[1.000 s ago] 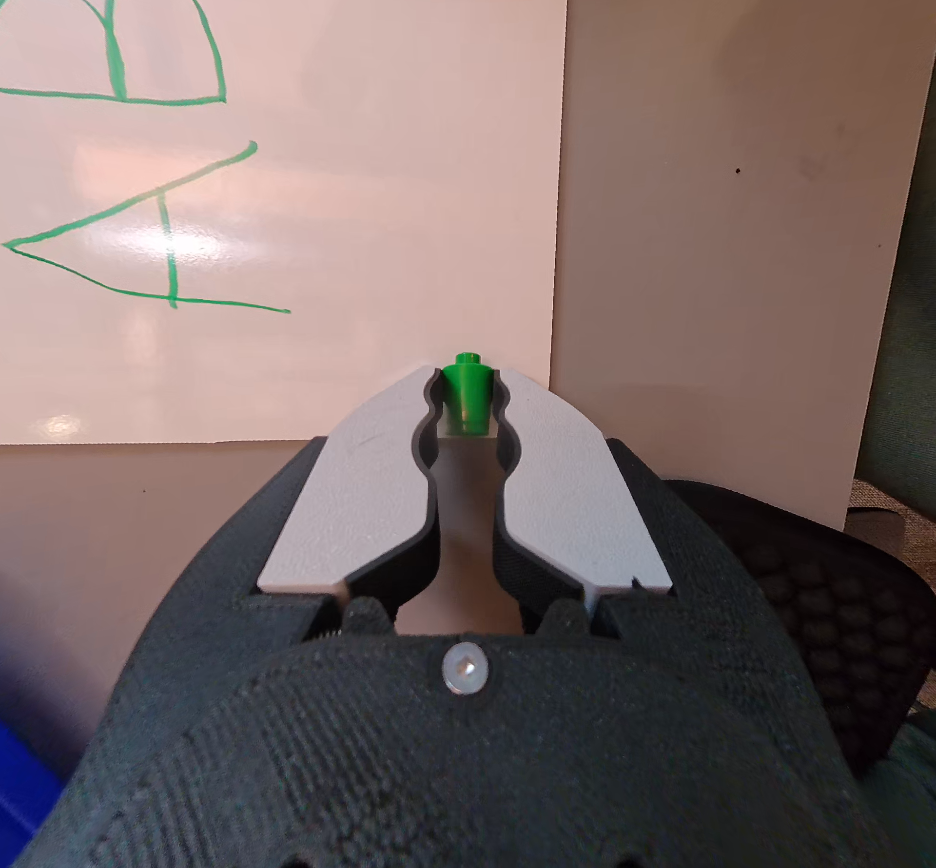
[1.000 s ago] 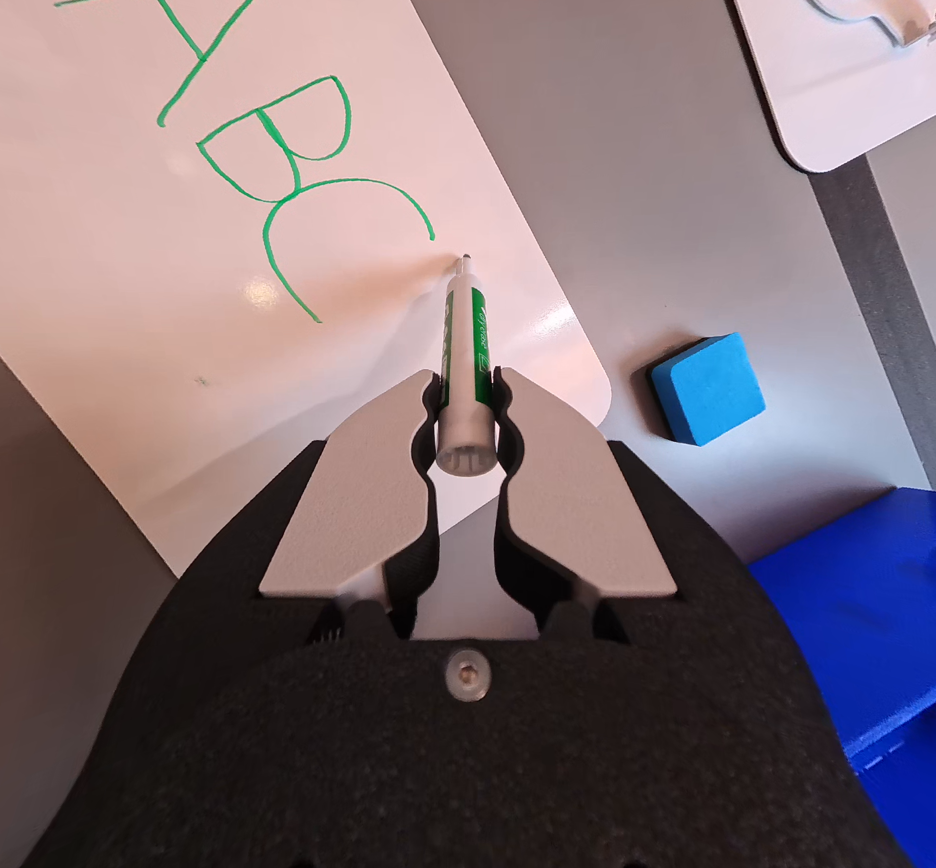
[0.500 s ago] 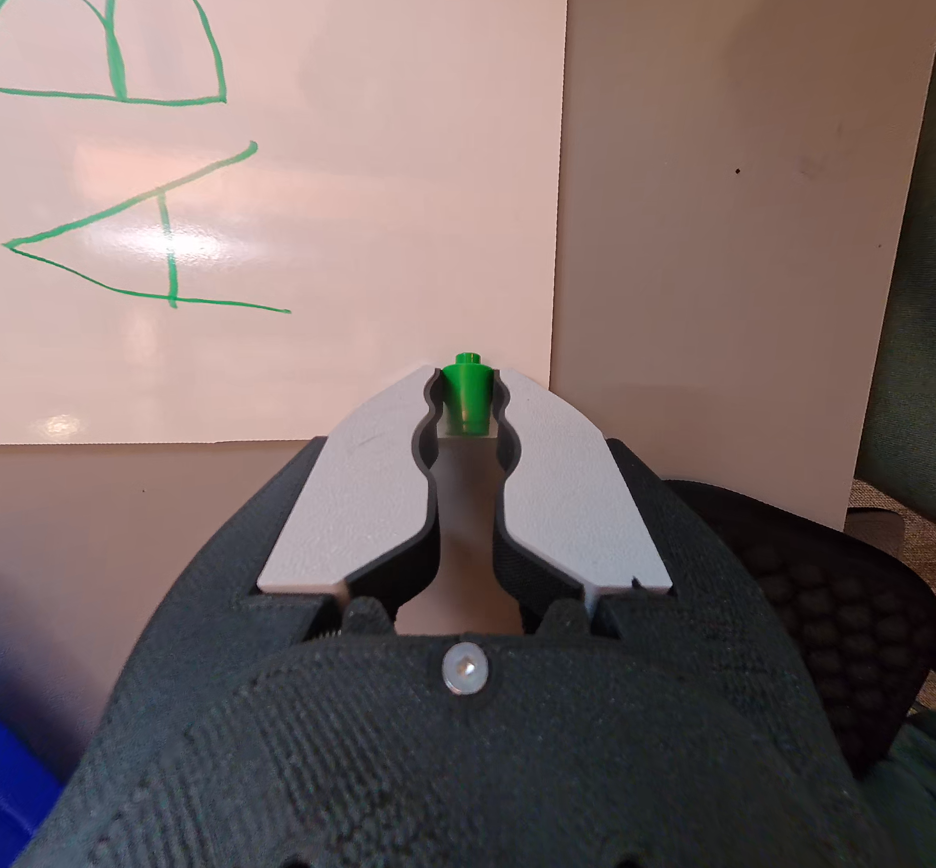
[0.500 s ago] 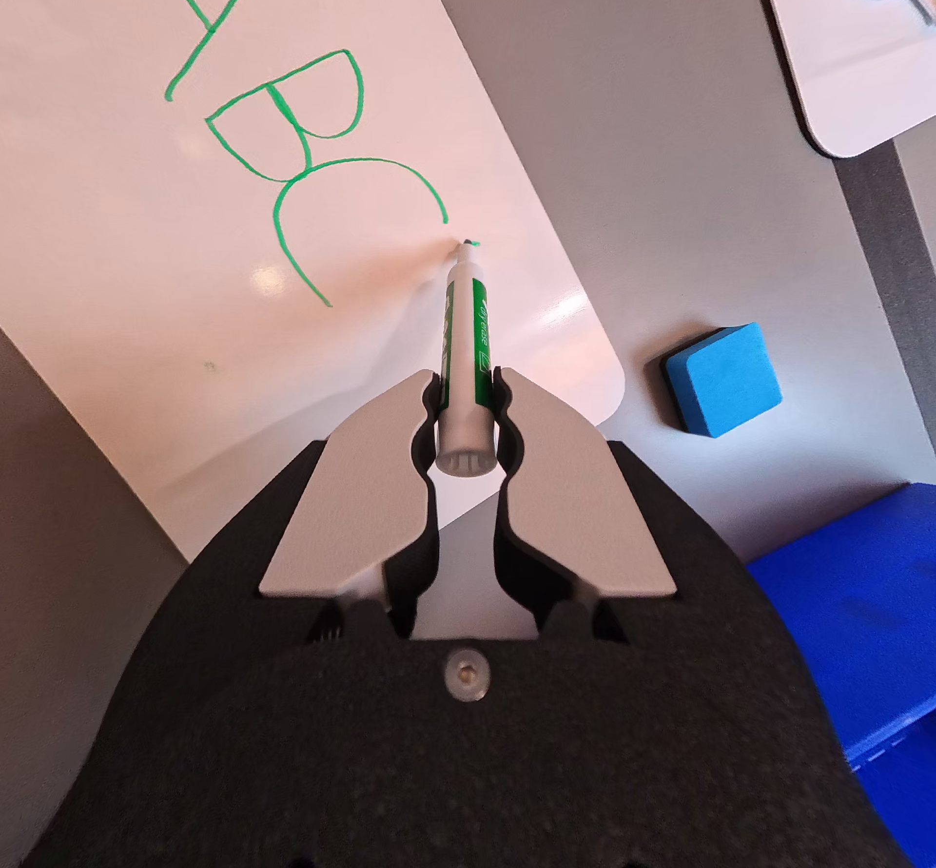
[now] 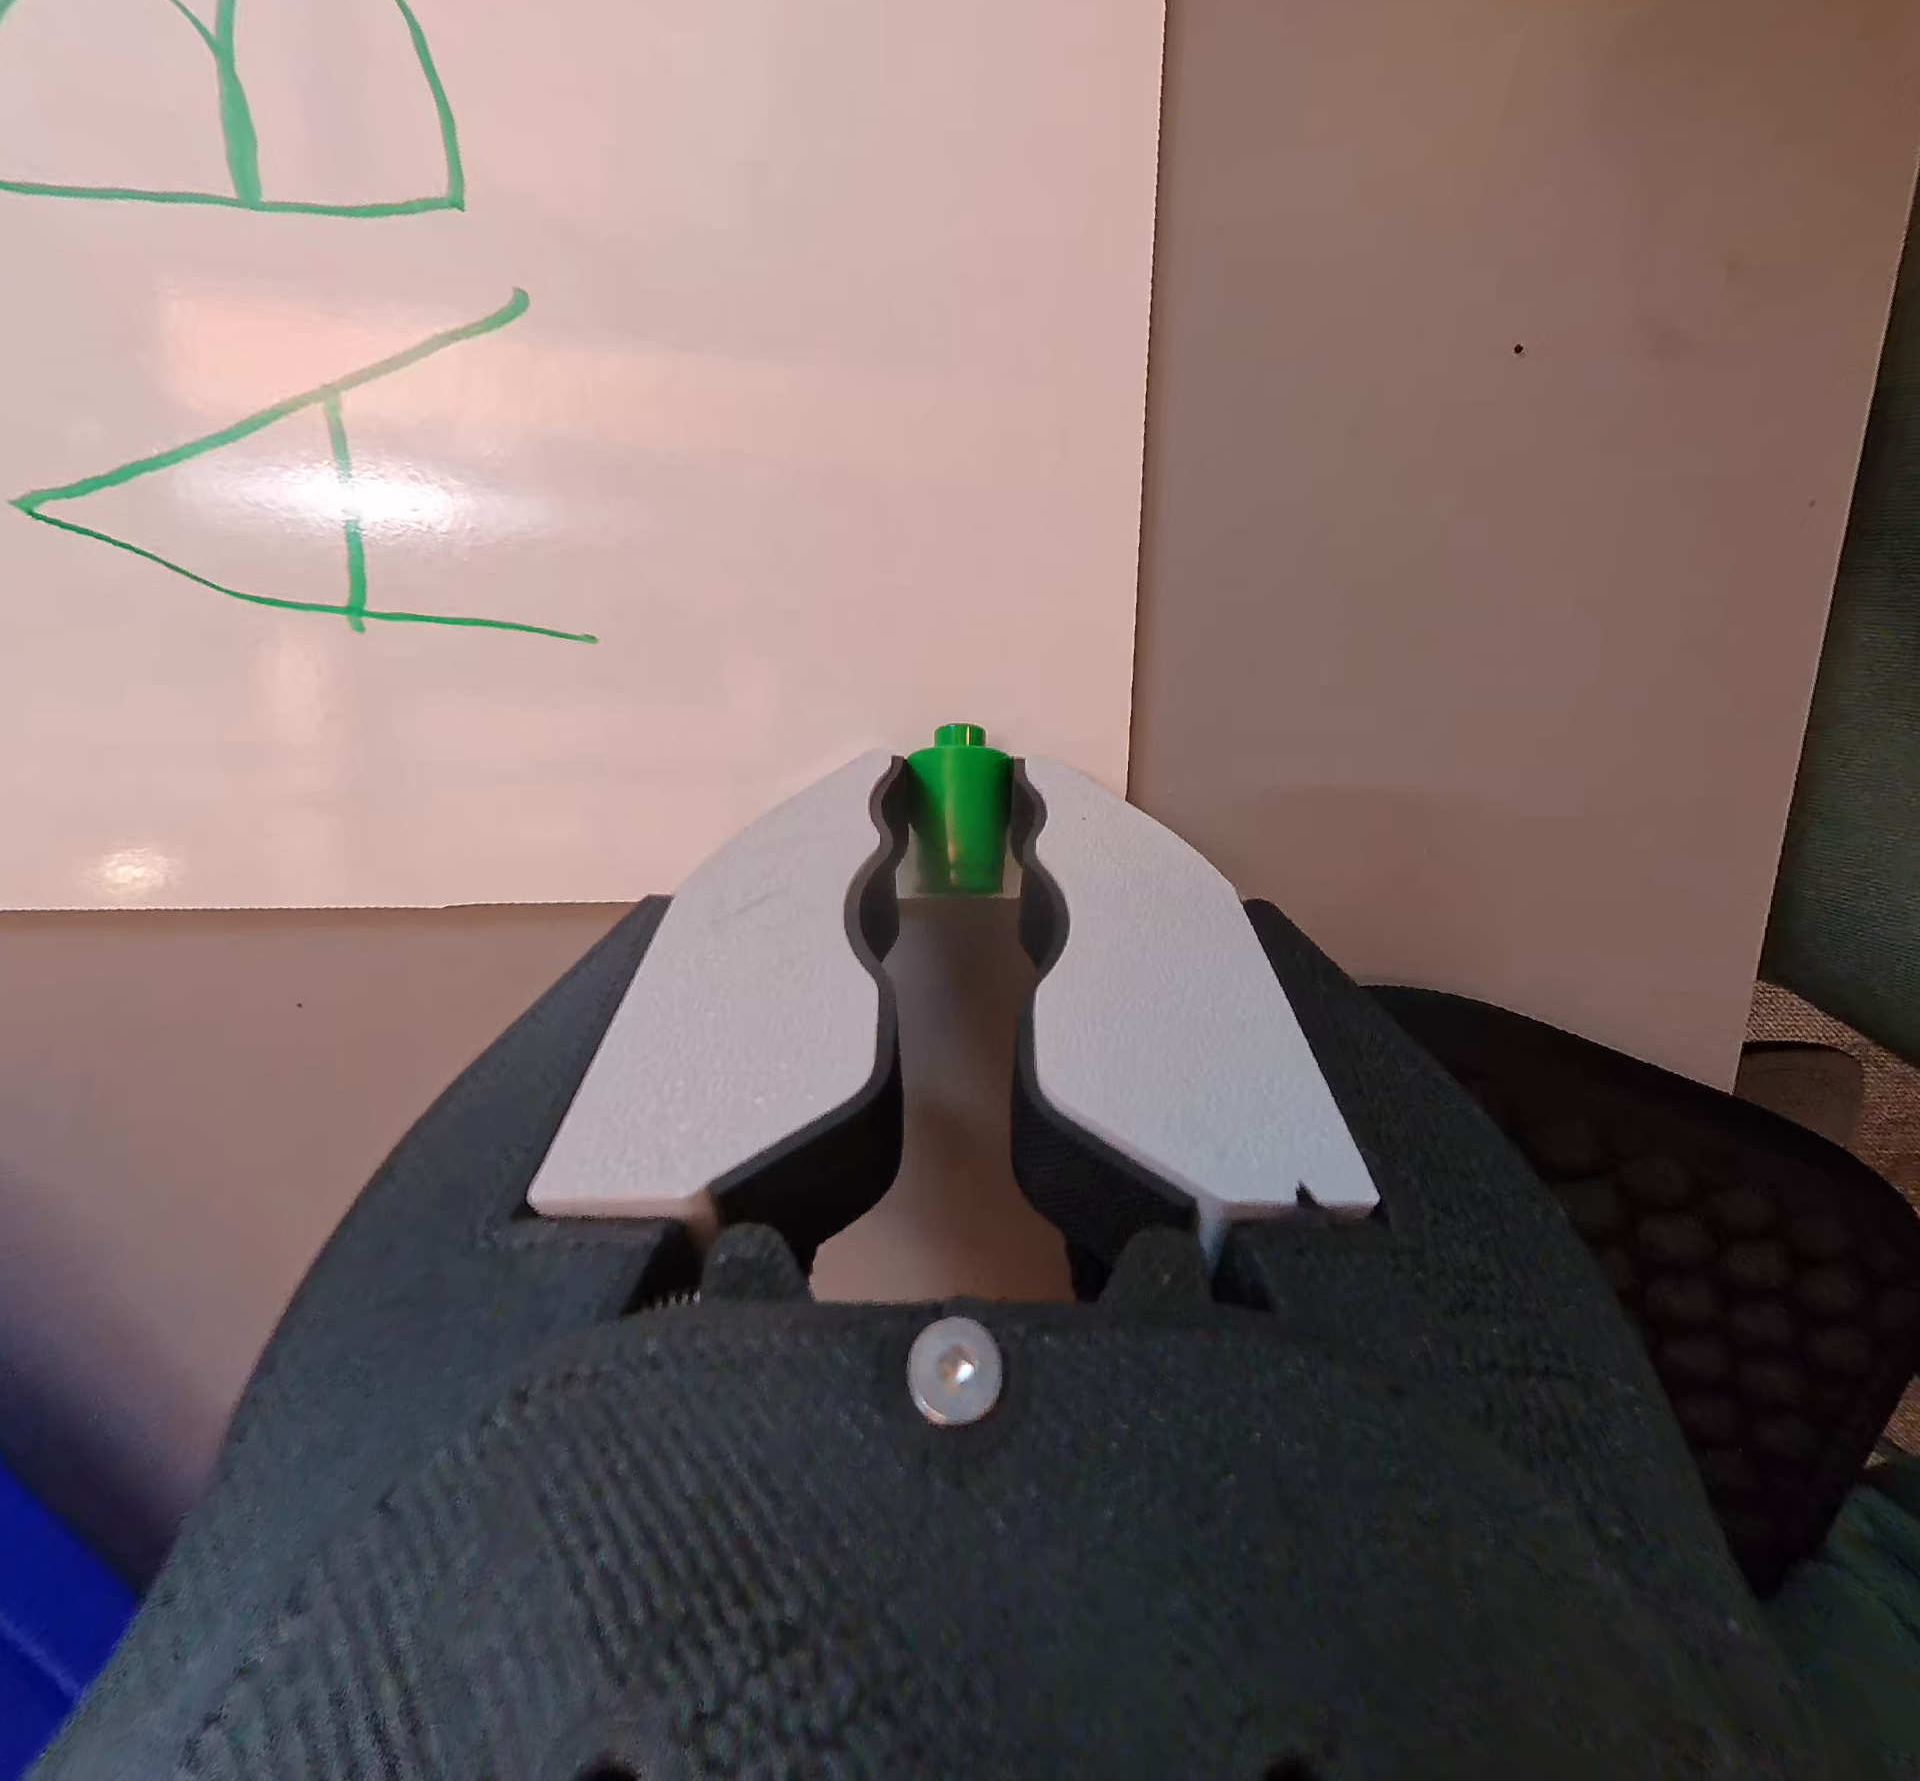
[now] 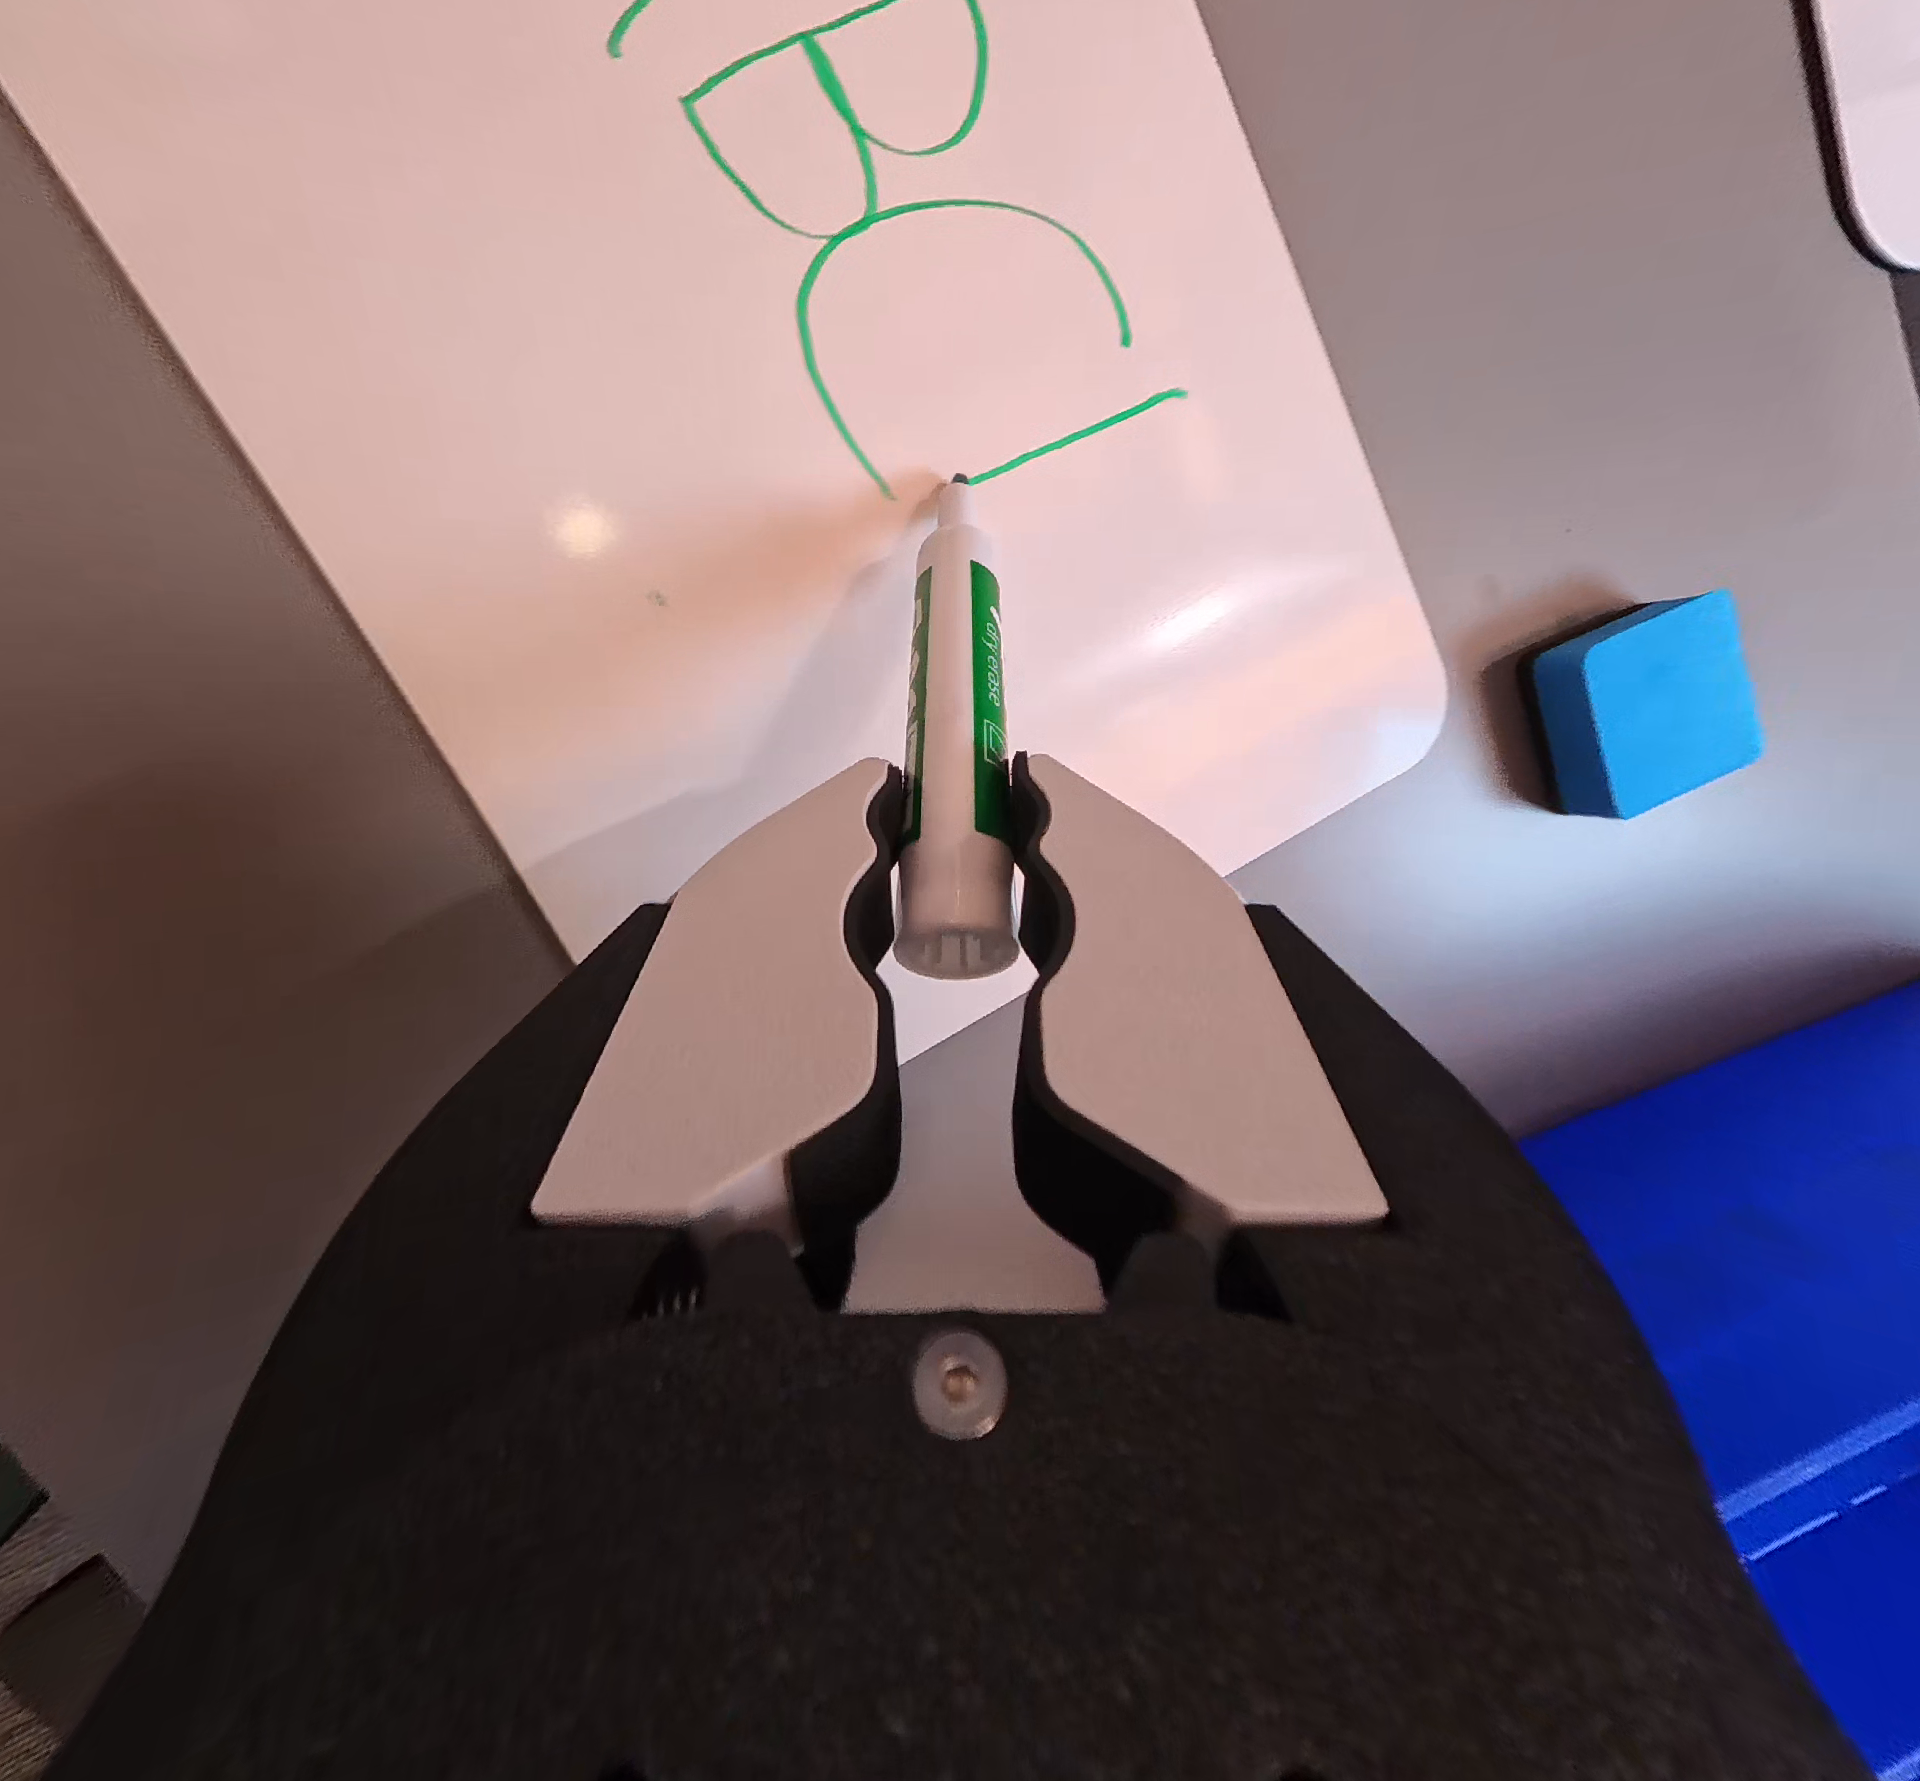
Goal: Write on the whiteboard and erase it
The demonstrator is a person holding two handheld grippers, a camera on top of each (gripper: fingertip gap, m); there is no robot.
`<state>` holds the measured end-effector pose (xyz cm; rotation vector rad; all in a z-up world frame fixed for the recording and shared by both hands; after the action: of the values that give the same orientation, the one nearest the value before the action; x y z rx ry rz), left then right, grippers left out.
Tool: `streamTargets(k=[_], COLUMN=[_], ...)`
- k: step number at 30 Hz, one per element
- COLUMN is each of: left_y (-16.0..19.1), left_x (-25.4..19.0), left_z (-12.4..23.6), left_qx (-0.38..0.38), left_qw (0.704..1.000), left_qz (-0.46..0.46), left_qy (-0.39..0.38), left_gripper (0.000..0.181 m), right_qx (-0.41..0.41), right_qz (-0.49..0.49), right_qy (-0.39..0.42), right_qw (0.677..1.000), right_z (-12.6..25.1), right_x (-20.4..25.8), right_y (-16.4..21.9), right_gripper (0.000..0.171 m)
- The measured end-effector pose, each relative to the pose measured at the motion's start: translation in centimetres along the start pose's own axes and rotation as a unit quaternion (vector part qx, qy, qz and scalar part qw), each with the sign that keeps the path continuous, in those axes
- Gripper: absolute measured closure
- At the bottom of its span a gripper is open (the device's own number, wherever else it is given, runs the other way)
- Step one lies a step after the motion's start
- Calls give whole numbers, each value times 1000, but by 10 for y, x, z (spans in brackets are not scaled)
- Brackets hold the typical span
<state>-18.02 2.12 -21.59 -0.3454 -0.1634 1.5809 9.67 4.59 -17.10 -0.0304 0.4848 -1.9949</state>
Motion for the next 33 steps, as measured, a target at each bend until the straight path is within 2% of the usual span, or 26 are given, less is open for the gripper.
streamTargets(k=[6,13,21,33], left_y=[0,0,1,1], left_x=[0,0,1,1], left_z=[0,0,0,0], left_qx=[2,0,-5,-4], left_qw=[1000,1000,1000,1000], left_qz=[-1,0,0,0], left_qy=[-2,0,3,4], left_gripper=[162,162,162,162], right_qx=[-14,-42,-30,-15], right_qz=[-2,-17,-26,-25], right_qy=[2,23,30,29], right_qw=[1000,999,999,999], right_z=[6,4,-15,-18], right_x=[8,-19,-45,-48], right_y=[2,-13,-21,-17], right_gripper=[151,151,151,151])
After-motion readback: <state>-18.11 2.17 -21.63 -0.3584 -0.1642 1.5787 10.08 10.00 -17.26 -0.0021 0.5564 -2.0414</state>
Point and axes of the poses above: each gripper's, where its closed fingertips meet, z back along the fingers, y out of its underside, x = y × z across the jaws, the point moved 7 cm from there along z, back along the fingers, and after that the axes turned 6 degrees about x, right-handed, at the moved point
